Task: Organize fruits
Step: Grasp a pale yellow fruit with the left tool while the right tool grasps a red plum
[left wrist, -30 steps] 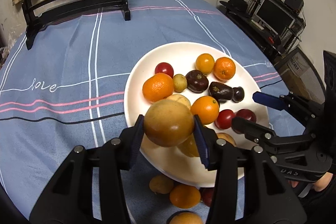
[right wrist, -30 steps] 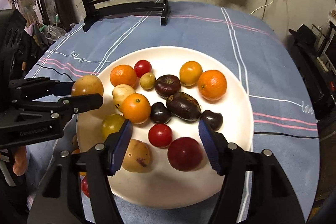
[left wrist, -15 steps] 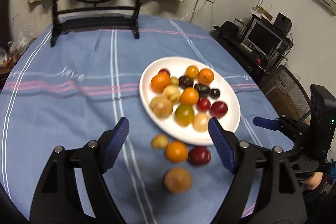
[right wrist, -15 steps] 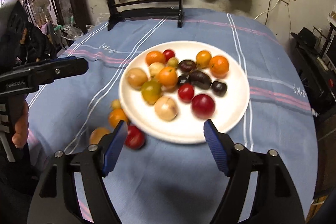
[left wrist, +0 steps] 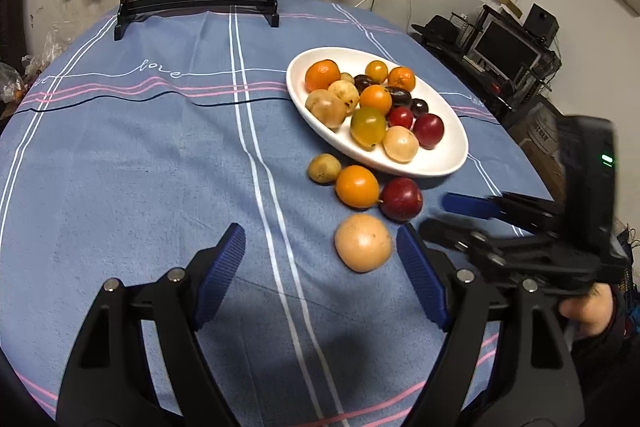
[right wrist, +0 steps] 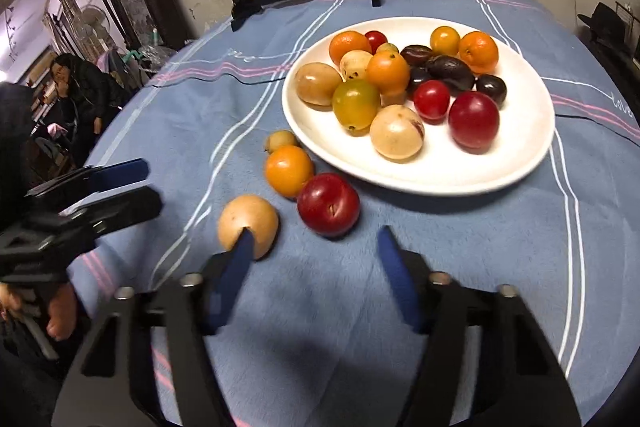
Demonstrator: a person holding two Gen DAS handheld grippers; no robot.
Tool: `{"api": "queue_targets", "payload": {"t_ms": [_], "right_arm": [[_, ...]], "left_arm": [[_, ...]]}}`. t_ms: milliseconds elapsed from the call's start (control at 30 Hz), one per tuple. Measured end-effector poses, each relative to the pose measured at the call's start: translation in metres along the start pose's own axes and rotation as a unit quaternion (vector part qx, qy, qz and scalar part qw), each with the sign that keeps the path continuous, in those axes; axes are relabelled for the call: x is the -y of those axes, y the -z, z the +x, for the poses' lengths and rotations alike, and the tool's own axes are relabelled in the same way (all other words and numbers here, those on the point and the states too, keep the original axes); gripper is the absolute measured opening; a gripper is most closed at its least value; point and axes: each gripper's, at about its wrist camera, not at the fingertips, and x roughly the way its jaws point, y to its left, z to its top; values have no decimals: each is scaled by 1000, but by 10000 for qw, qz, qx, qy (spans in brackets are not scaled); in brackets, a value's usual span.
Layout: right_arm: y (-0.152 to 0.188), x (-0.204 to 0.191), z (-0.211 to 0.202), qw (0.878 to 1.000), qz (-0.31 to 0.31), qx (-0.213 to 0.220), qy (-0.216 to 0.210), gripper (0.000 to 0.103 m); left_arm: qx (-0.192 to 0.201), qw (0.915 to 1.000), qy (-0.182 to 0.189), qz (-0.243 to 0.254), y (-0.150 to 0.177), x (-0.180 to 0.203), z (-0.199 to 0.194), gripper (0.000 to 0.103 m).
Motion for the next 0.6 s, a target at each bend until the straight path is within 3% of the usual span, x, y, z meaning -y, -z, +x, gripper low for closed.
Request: {"api": "queue_targets", "payload": {"t_ms": [133,233,600], "right_arm": [[-6,2,15,9998,-55,-90,175,55],[-10,3,27,9998,-92,-164,85,40],[17,14,-11,9999,-18,-123,46,40]], "left_arm": [[3,10000,78,36,3,1,-3,81],[-43,9999,144,73,5,4,-1,81],[-489,9978,304,329,3,32,34,81]]}}
